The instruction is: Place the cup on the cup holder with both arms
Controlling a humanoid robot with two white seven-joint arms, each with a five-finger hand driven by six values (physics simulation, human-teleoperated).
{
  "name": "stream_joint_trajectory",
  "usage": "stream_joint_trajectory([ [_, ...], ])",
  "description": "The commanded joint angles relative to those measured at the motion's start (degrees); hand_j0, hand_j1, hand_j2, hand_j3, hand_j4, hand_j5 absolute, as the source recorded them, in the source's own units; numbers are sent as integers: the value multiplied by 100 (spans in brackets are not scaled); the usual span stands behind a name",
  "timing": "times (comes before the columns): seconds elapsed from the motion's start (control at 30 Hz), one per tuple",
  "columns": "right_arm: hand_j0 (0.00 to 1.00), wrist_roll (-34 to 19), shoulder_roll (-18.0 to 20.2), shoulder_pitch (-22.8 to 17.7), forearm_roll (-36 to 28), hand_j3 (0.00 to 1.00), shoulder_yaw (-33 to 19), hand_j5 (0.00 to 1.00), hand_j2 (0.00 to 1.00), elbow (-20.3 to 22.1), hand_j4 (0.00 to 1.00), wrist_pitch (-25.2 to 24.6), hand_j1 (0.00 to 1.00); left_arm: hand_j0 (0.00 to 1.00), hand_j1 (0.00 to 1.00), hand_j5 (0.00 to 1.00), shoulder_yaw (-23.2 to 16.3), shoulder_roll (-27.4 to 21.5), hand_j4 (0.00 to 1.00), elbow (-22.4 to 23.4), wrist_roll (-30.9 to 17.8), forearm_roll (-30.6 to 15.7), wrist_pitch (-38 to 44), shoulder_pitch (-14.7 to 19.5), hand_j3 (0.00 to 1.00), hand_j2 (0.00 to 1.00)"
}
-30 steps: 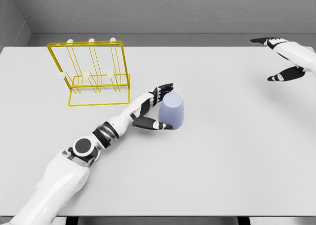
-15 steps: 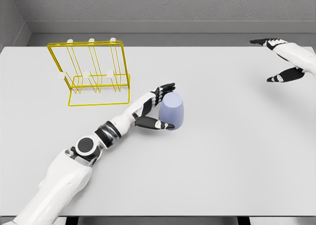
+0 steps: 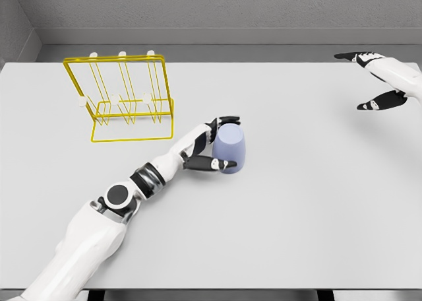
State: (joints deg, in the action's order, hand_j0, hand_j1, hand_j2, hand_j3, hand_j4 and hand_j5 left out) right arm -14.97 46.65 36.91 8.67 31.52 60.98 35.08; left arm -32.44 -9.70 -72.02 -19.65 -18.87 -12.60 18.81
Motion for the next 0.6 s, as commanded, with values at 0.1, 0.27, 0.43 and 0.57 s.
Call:
stream_joint_trajectory([
  [0.1,100,3,11,0,-40,100,-6,100,100,-7,100,-8,100,59,59,59,1,12,59,-5,-12,-29,-6,-9,59,59],
  [0.27,100,3,11,9,-40,100,-6,100,100,-16,100,-8,100,49,49,49,1,12,49,-5,-21,-29,-6,-9,49,49],
  [0.43,100,3,11,0,-40,100,-6,100,100,-16,100,-8,100,45,45,45,1,-23,45,-14,-100,-47,-199,-79,45,45],
  [0.57,100,3,11,0,-40,100,-6,100,100,-16,100,-8,100,45,45,45,18,-41,45,-75,-205,-91,-234,-167,45,45],
])
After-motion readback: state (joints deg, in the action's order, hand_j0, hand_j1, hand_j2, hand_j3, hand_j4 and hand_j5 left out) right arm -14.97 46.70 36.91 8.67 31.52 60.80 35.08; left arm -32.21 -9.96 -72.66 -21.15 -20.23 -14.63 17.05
